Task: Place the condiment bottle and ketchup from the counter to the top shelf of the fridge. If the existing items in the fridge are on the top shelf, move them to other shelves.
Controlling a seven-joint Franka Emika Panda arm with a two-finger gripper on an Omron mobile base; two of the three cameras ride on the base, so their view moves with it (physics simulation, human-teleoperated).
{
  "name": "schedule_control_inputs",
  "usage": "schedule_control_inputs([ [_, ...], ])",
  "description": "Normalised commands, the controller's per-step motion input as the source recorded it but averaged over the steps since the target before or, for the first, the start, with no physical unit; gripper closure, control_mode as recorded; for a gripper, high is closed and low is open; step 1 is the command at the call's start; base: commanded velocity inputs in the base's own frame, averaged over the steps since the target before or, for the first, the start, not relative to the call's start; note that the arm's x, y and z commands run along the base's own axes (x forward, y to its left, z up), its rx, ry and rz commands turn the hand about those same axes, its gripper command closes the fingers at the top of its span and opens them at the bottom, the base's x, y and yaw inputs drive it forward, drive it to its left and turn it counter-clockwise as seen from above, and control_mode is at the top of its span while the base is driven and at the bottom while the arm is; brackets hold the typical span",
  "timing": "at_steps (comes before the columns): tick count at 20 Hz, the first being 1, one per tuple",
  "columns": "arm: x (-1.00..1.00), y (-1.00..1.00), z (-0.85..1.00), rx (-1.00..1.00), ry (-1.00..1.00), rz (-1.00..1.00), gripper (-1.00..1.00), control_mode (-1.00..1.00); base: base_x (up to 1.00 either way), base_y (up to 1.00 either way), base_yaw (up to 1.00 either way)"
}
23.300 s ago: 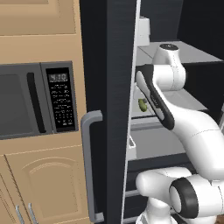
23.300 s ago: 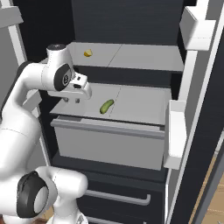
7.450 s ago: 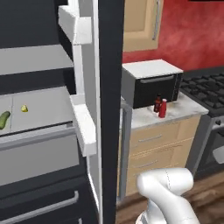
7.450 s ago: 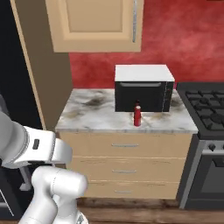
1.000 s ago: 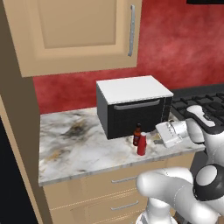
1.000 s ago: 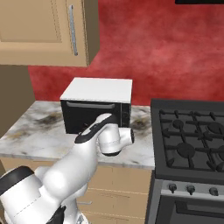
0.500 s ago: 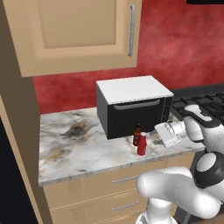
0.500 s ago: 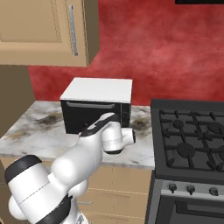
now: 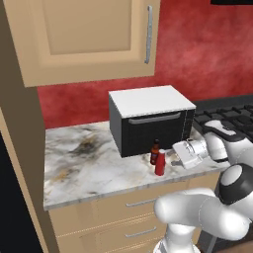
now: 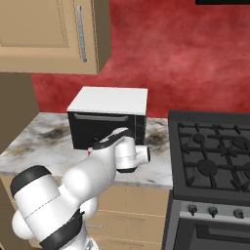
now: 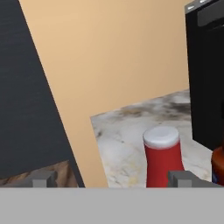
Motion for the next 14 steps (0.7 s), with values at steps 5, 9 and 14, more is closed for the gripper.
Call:
schedule_control_inputs([
  [5, 0.00, 0.16, -0.01, 0.00, 0.00, 0.00, -1.00, -1.00, 0.00, 0.00, 0.00],
  [9, 0.00, 0.13, 0.00, 0.00, 0.00, 0.00, -1.00, -1.00, 0.00, 0.00, 0.00],
  [14, 0.00, 0.06, 0.00, 0.00, 0.00, 0.00, -1.00, -1.00, 0.00, 0.00, 0.00],
])
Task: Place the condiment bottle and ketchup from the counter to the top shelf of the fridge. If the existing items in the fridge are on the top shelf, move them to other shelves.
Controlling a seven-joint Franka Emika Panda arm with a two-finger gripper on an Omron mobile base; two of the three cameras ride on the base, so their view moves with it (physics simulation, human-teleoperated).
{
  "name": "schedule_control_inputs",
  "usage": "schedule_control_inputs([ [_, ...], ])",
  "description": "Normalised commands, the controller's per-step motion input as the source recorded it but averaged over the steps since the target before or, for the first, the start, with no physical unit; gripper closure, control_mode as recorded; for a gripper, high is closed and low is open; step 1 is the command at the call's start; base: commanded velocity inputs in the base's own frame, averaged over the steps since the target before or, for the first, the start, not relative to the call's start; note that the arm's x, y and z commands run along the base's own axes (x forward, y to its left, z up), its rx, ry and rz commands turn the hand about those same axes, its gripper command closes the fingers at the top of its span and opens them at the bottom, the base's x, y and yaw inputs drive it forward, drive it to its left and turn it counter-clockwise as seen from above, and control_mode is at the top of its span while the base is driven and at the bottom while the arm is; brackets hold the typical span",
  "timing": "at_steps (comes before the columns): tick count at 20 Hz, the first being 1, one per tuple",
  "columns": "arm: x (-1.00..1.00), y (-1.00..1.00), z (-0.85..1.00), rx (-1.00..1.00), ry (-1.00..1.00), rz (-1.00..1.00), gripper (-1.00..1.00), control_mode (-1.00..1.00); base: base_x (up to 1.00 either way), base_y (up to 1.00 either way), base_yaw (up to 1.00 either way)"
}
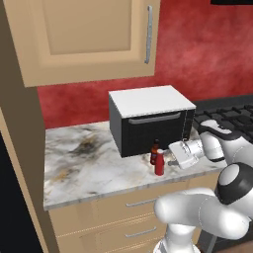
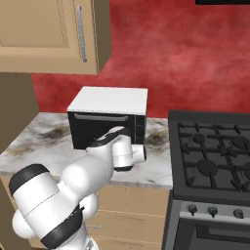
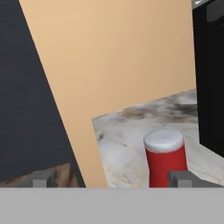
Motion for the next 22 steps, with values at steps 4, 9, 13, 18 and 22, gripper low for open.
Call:
schedule_control_inputs([
  [4, 0.20, -0.10, -0.01, 0.00, -0.09, 0.00, -1.00, -1.00, 0.00, 0.00, 0.00],
  [9, 0.17, -0.01, 0.00, 0.00, -0.02, 0.00, -1.00, -1.00, 0.00, 0.00, 0.00],
  [13, 0.06, 0.00, -0.01, 0.00, 0.00, 0.00, -1.00, -1.00, 0.00, 0.00, 0.00],
  [18, 0.06, -0.05, -0.07, 0.00, -0.03, 0.00, -1.00, -1.00, 0.00, 0.00, 0.00],
  [22, 0.01, -0.09, -0.01, 0.00, -0.04, 0.00, -1.00, -1.00, 0.00, 0.00, 0.00],
])
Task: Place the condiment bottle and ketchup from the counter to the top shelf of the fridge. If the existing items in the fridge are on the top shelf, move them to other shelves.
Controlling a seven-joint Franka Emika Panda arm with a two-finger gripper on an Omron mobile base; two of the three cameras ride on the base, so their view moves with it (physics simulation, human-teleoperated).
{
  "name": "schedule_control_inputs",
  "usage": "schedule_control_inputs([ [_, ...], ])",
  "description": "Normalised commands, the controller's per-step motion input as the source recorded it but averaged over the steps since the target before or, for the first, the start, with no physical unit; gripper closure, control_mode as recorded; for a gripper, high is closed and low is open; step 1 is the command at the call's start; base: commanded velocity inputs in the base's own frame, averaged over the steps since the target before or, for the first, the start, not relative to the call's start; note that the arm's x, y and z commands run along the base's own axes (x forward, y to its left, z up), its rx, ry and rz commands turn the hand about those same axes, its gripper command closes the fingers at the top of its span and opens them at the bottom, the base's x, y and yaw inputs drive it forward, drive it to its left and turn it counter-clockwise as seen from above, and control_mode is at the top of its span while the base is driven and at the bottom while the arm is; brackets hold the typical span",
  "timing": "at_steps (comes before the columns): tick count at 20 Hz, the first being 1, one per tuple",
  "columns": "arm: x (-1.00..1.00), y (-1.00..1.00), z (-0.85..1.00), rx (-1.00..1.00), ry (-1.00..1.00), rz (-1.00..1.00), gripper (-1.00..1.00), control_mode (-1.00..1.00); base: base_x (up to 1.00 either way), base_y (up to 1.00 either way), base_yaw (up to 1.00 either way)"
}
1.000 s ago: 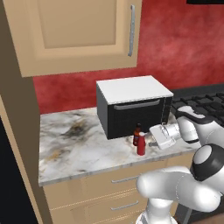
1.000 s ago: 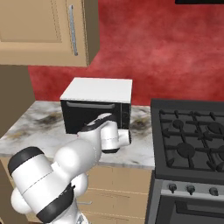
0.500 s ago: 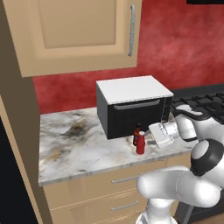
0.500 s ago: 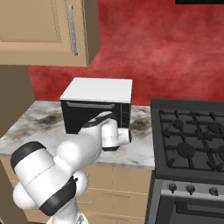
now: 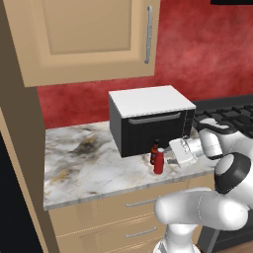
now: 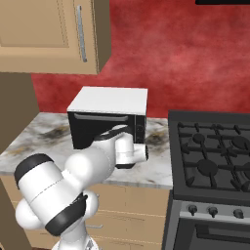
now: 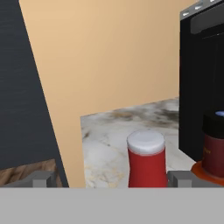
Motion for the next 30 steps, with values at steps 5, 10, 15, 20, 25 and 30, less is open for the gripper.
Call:
schedule_control_inputs([
  [5, 0.00, 0.00, -0.01, 0.00, 0.00, 0.00, -1.00, -1.00, 0.00, 0.00, 0.00],
  [10, 0.00, 0.00, -0.04, 0.00, 0.00, 0.00, -1.00, -1.00, 0.00, 0.00, 0.00],
  [15, 0.00, 0.05, -0.02, 0.00, 0.00, 0.00, -1.00, -1.00, 0.00, 0.00, 0.00],
  [20, 0.00, 0.18, -0.02, 0.00, 0.00, 0.00, -1.00, -1.00, 0.00, 0.00, 0.00],
  [25, 0.02, 0.03, 0.00, 0.00, 0.00, 0.00, -1.00, -1.00, 0.00, 0.00, 0.00],
  [30, 0.24, 0.00, -0.03, 0.00, 0.00, -0.05, -1.00, -1.00, 0.00, 0.00, 0.00],
])
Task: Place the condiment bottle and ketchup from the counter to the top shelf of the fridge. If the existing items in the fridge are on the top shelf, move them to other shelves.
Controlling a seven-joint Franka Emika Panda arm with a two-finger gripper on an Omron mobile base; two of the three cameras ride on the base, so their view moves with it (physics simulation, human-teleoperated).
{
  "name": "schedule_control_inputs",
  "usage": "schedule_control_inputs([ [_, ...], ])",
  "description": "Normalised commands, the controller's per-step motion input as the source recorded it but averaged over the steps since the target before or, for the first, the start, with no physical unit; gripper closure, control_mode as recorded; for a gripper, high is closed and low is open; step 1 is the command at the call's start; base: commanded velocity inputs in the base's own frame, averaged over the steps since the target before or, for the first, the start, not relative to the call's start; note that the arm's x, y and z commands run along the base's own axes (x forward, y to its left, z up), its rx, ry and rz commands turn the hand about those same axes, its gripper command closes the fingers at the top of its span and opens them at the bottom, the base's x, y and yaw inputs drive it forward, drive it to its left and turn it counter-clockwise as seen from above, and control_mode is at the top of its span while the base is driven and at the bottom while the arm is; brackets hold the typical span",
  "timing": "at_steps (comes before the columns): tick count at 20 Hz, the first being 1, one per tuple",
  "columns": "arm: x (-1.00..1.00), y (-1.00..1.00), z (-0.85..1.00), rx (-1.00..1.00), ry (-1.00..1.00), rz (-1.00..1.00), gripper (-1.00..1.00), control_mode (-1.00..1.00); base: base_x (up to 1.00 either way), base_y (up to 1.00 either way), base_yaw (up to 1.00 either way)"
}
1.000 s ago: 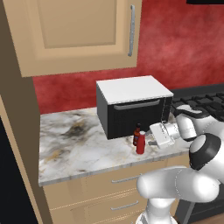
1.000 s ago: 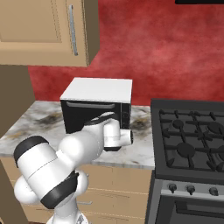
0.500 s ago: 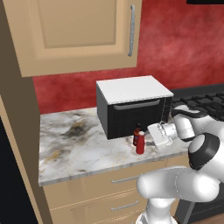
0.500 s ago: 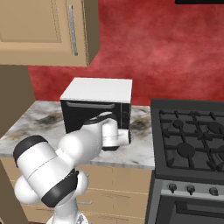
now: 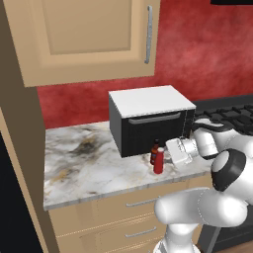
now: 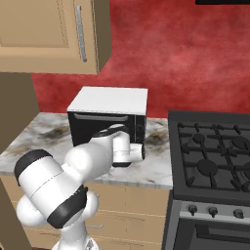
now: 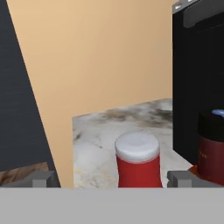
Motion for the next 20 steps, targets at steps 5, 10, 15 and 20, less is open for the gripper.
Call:
schedule_control_inputs([
  [5, 0.20, 0.00, -0.12, 0.00, 0.00, -0.04, -1.00, -1.00, 0.00, 0.00, 0.00],
  [10, 0.00, 0.00, -0.19, 0.00, 0.00, -0.01, -1.00, -1.00, 0.00, 0.00, 0.00],
  [15, 0.00, 0.06, -0.13, 0.00, 0.00, 0.00, 1.00, -1.00, 0.00, 0.00, 0.00],
  [20, 0.01, 0.05, -0.03, 0.00, 0.00, 0.00, 1.00, -1.00, 0.00, 0.00, 0.00],
])
